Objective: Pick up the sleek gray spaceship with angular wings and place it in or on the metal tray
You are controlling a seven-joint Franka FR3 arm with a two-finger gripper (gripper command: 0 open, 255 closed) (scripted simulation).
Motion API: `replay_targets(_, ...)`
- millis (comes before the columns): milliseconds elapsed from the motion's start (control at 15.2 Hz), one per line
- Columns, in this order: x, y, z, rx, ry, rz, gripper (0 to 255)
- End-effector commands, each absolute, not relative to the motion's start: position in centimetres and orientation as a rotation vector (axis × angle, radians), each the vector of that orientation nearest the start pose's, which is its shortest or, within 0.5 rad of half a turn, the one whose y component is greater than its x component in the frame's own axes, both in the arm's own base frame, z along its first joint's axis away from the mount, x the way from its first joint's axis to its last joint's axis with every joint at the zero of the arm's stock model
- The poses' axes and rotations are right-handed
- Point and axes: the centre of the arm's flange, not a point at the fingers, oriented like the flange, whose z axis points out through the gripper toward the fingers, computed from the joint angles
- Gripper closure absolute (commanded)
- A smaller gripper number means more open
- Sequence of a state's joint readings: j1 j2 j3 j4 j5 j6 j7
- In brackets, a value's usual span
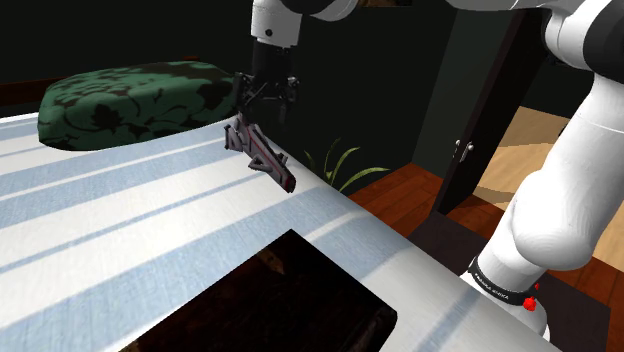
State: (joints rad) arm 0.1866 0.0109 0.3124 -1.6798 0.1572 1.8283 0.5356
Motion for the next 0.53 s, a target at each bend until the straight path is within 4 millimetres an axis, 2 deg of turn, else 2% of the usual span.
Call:
replay_targets(0, 50.5, 29.2, 58.6, -2.932, 0.098, -0.065, 0)
replay_targets(330, 50.7, 29.8, 55.7, -2.932, 0.098, -0.065, 0)
replay_targets(462, 50.7, 29.8, 55.7, -2.932, 0.098, -0.065, 0)
